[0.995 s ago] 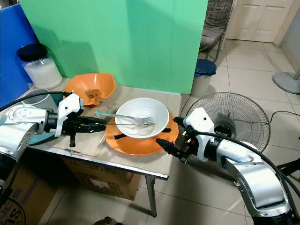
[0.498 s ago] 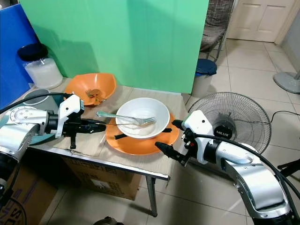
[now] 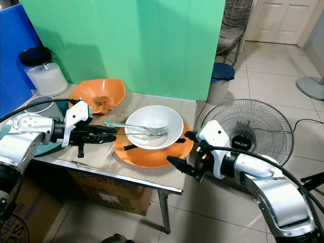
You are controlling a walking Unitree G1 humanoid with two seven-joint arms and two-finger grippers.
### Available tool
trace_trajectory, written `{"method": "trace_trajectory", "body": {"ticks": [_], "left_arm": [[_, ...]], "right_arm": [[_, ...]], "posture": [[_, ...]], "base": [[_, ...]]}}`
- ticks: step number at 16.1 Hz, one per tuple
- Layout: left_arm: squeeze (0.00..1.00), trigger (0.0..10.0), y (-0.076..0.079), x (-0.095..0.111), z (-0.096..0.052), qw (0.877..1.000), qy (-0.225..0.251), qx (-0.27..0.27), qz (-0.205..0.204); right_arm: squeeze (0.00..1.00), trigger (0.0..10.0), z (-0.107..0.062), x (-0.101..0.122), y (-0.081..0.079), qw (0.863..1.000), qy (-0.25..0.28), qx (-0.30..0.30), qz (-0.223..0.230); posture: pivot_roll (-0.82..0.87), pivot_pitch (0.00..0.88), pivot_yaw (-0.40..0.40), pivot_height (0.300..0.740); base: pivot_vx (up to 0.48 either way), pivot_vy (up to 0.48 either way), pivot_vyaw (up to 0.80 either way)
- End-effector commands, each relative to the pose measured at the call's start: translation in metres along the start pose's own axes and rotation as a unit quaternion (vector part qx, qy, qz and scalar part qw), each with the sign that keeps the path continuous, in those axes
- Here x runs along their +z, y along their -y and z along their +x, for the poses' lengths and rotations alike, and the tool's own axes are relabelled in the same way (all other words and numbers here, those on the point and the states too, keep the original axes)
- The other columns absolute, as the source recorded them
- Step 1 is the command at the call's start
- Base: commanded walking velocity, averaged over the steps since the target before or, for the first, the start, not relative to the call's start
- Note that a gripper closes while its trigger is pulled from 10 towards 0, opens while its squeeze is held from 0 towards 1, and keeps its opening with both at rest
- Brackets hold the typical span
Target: Setting the table
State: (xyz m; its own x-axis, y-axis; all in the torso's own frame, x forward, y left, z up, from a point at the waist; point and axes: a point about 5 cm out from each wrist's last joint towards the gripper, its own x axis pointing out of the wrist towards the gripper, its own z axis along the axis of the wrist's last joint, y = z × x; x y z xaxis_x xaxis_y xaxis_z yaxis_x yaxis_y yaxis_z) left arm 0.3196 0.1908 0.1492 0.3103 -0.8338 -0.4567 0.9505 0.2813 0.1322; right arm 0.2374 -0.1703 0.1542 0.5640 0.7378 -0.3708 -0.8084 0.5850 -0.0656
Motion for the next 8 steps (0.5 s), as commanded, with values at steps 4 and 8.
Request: {"method": "trace_trajectory", "body": {"ticks": [4, 8], "left_arm": [[0.00, 1.2, -0.005, 0.005, -0.003, 1.000, 0.003, 0.004, 0.008], [0.00, 0.0, -0.005, 0.005, -0.003, 1.000, 0.006, -0.001, 0.007]], "right_arm": [[0.00, 10.0, -0.003, 0.007, -0.014, 0.998, 0.028, 0.063, 0.004], [0.00, 10.0, -0.009, 0.012, -0.023, 0.992, 0.048, 0.116, 0.016]], "posture": [[-0.03, 0.000, 0.097, 0.740], [-0.03, 0.000, 0.097, 0.740]], "base": [[0.000, 0.000, 0.00], [0.000, 0.000, 0.00]]}}
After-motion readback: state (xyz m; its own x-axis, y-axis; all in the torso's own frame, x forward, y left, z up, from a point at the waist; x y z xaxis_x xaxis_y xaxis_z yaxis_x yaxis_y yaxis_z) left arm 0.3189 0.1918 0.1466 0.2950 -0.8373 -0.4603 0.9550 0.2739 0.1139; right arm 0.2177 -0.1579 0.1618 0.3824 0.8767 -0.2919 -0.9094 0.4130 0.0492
